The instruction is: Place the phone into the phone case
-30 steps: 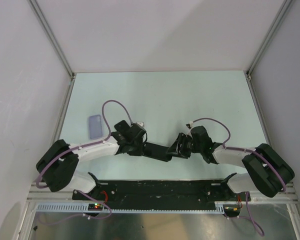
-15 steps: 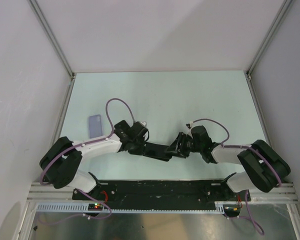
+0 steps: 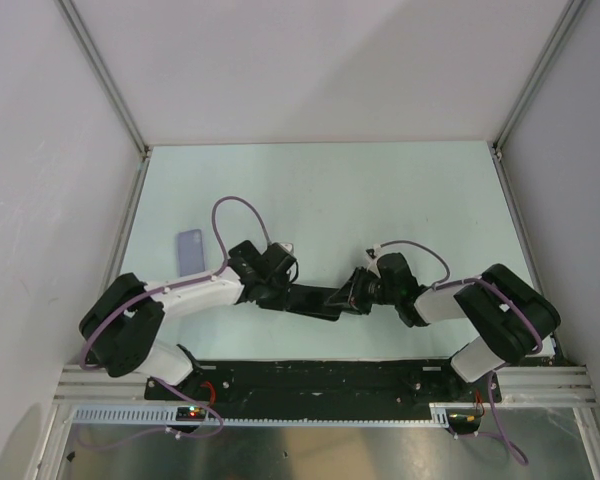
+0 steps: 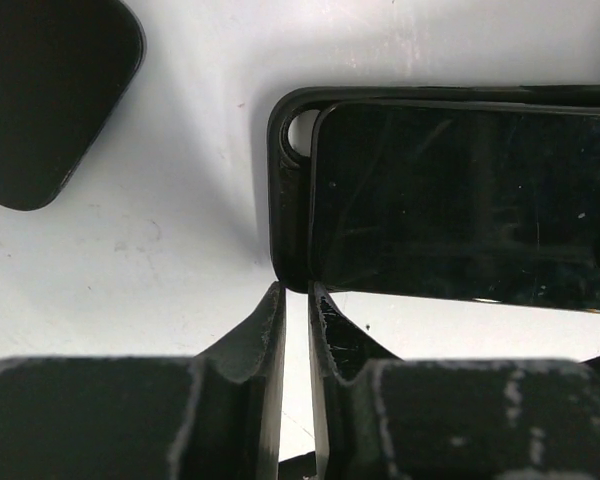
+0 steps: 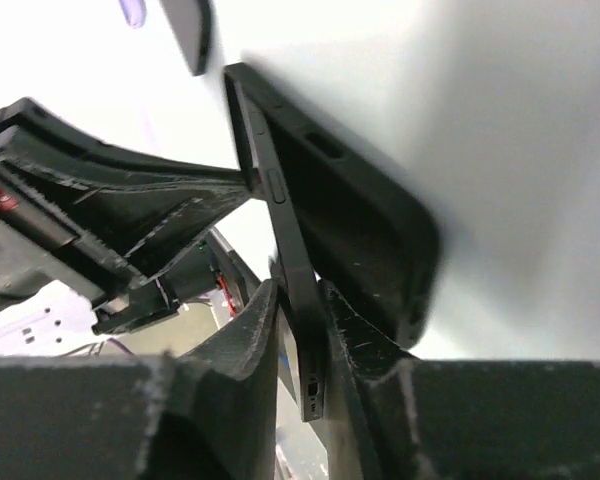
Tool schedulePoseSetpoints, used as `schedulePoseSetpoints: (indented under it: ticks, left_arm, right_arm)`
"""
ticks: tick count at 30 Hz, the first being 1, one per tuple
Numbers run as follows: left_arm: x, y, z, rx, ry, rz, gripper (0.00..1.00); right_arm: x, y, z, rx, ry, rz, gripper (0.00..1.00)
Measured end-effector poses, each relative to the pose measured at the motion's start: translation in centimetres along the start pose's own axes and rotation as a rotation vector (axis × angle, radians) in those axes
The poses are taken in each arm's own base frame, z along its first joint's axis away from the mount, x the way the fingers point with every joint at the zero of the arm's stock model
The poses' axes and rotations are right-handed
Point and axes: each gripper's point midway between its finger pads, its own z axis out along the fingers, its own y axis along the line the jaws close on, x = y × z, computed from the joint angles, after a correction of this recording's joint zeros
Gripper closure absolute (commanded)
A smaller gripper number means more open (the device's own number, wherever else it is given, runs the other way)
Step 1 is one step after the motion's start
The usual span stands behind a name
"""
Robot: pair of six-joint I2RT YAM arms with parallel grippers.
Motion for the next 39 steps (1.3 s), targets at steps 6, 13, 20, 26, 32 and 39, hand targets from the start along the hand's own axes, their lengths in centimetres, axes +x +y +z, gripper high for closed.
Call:
schedulePoseSetpoints:
  ticks: [6, 13, 20, 26, 32, 39]
  left_arm:
    - [-0.3, -0.8, -0.7, 0.051, -0.029, -0.013, 0.82]
    - [-3.4, -0.6, -2.9, 0.059, -0.169, -0.109, 0.95]
    - [-3.1, 2.6, -0.3, -0.098, -0.135, -0.197, 1.0]
    - [-2.6, 2.2, 1.5, -0.119, -0.101, -0.204, 1.0]
    - [-2.7, 1.9, 1.6, -0.121, -0.101, -0.195, 1.0]
    - [-2.7, 1.9, 1.6, -0.134, -0.105, -0.184, 1.0]
  right_arm:
    - [-0.1, 2.1, 0.0, -0.086, -0.001, -0.039, 0.98]
    - [-0.1, 2.1, 0.1, -0.081, -0.006, -0.046, 1.0]
    - [0.0, 2.0, 0.3, -0.08, -0.009, -0.053, 1.0]
    - [0.0, 2.0, 0.5, -0.086, -0.007, -0.056, 1.0]
    - [0.0, 1.9, 0.9, -0.096, -0.003, -0.057, 1.0]
    - [-0.1, 2.0, 1.2, -0.101, 0.005, -0.053, 1.0]
